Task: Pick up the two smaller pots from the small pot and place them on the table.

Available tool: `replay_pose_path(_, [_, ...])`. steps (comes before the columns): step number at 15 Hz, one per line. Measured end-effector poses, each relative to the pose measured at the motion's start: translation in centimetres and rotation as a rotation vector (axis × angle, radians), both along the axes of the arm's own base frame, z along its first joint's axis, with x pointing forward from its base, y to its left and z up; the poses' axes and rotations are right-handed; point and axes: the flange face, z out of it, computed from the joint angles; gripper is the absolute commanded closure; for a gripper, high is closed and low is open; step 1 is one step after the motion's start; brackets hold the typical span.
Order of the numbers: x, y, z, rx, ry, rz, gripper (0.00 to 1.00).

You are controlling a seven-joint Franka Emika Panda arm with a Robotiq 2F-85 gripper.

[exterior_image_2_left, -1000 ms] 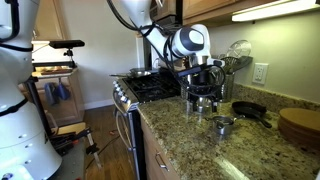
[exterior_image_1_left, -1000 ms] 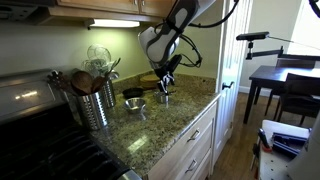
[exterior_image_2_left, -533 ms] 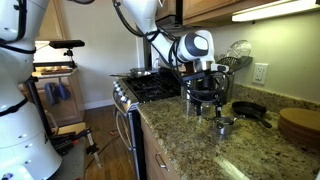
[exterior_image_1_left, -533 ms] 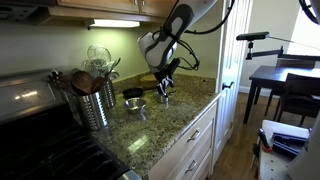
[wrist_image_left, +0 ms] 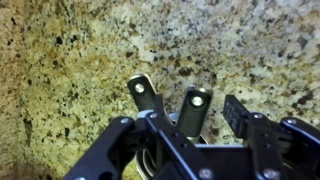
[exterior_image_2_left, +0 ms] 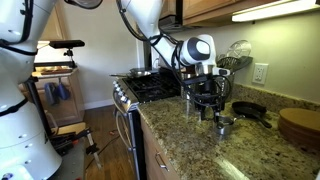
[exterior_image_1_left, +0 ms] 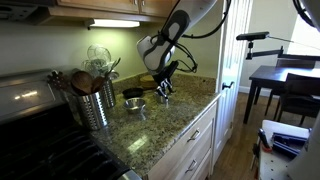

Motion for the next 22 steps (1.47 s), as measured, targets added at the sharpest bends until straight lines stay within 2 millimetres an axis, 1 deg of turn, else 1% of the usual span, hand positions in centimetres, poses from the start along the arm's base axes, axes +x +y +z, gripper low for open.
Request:
replay_pose_path(1, [0.0, 0.0, -0.1, 0.0, 0.001, 0.0, 0.71])
replay_pose_path(2, [0.0, 0.1, -0.1, 0.0, 0.001, 0.0, 0.76])
replay_pose_path(5, [0.1, 0.3, -0.4, 0.0, 0.004, 0.001, 0.82])
replay_pose_path(7, [0.1, 0.4, -0.4, -0.002, 0.005, 0.0, 0.8])
replay_pose_path(10, [0.1, 0.6, -0.5, -0.002, 0.006, 0.002, 0.82])
replay_pose_path(16, [0.1, 0.3, -0.5, -0.005, 0.005, -0.004, 0.81])
replay_pose_path(18, [0.0, 0.2, -0.4, -0.007, 0.004, -0.007, 0.83])
replay_pose_path(20, [0.1, 0.0, -0.2, -0.013, -0.002, -0.014, 0.86])
replay_pose_path(22, [0.2, 0.0, 0.7, -0.025, -0.018, -0.023, 0.87])
